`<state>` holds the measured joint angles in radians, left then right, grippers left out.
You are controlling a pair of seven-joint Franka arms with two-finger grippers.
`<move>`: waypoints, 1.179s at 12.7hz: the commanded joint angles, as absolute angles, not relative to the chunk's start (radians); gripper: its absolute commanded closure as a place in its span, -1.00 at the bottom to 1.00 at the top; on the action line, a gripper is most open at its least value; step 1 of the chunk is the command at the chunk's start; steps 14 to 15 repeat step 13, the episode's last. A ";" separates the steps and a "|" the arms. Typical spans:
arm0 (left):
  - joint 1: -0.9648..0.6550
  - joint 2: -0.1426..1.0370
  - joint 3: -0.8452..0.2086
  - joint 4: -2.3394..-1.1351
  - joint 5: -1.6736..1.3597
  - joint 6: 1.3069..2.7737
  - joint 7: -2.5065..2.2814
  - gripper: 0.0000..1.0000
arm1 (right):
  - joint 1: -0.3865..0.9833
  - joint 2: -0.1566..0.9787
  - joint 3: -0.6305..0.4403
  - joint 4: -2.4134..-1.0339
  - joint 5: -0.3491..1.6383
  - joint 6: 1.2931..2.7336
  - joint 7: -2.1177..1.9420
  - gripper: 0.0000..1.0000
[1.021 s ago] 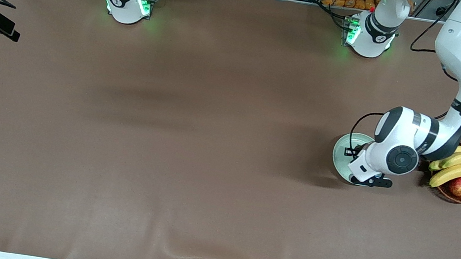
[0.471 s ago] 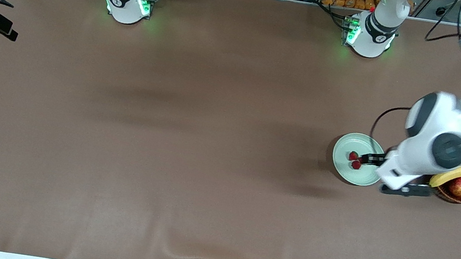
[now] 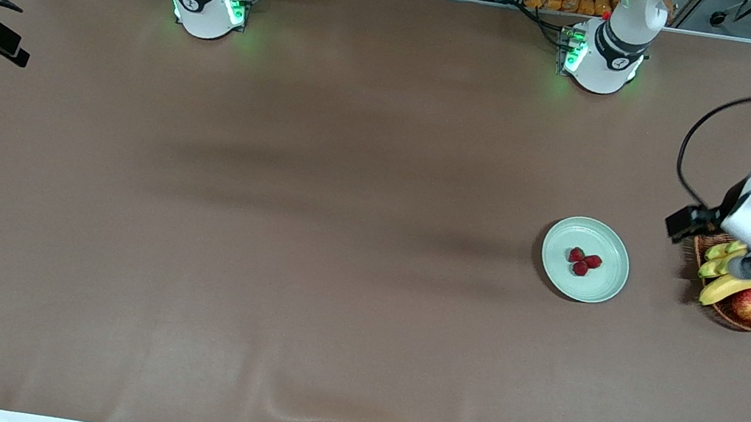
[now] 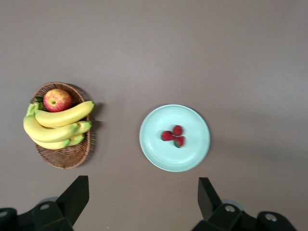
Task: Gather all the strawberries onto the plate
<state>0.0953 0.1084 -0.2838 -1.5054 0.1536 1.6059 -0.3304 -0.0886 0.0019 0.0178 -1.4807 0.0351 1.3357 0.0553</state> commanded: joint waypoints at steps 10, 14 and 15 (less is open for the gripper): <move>0.124 -0.080 -0.179 -1.626 -0.011 1.580 -0.127 -1.00 | -0.095 -0.009 0.040 -1.447 0.052 1.256 0.058 -1.00; 0.121 -0.080 -0.179 -1.628 -0.011 1.559 -0.126 -1.00 | -0.087 -0.011 0.040 -1.436 0.052 1.253 0.060 -1.00; 0.121 -0.080 -0.179 -1.628 -0.011 1.559 -0.126 -1.00 | -0.087 -0.011 0.040 -1.436 0.052 1.253 0.060 -1.00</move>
